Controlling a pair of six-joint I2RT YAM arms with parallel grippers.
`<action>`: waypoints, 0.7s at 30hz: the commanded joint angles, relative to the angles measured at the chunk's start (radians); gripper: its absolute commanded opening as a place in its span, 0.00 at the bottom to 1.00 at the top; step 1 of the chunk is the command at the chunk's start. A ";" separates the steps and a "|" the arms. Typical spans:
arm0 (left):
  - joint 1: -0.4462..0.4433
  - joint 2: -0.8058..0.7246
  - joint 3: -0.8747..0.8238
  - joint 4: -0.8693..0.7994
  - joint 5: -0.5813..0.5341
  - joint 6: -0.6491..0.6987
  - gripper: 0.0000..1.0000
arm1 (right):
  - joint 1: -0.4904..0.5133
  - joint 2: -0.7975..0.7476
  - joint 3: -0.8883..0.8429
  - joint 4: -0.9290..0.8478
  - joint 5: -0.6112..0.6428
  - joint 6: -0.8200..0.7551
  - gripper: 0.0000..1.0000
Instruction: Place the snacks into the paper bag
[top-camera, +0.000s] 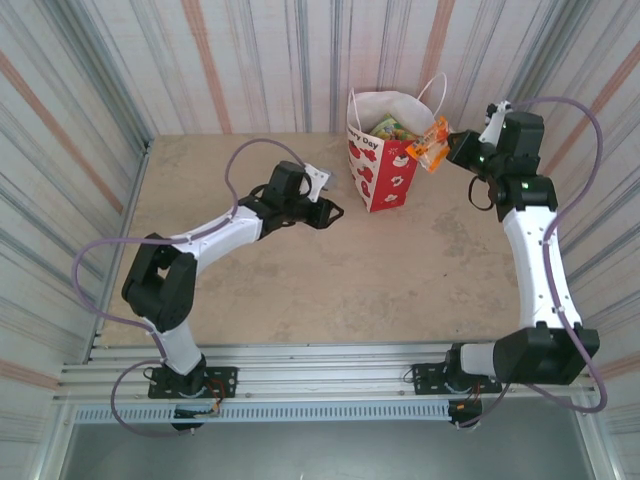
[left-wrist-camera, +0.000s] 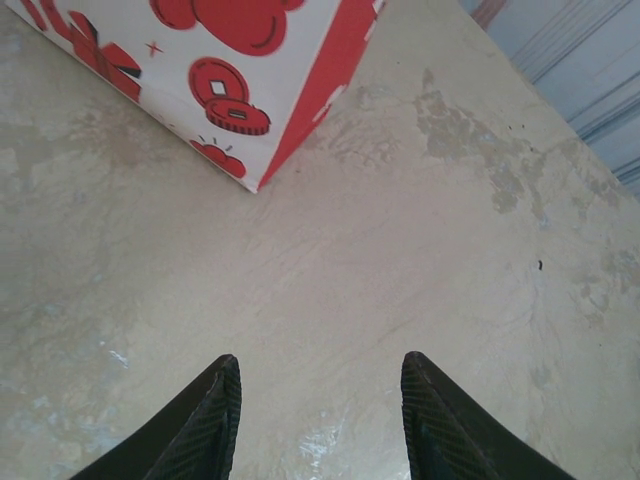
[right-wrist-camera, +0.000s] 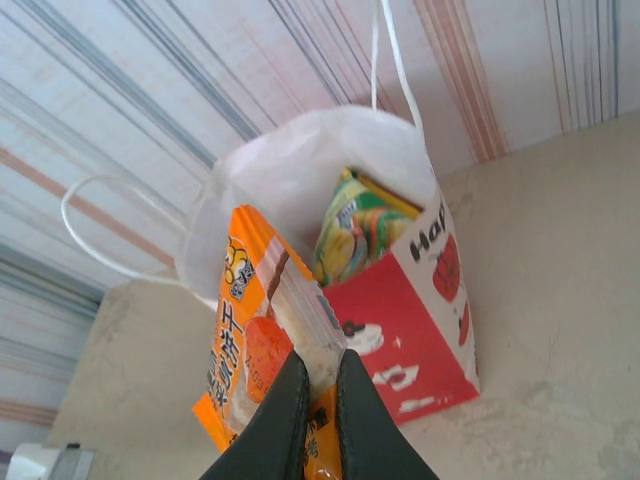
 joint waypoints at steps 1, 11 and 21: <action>0.026 -0.043 0.079 -0.018 0.002 0.031 0.47 | 0.009 0.066 0.084 0.028 0.012 -0.030 0.00; 0.068 0.003 0.191 -0.053 0.024 0.040 0.47 | 0.024 0.263 0.270 0.030 -0.019 -0.027 0.00; 0.089 0.052 0.281 -0.090 0.053 0.040 0.47 | 0.033 0.390 0.357 0.043 -0.044 -0.020 0.00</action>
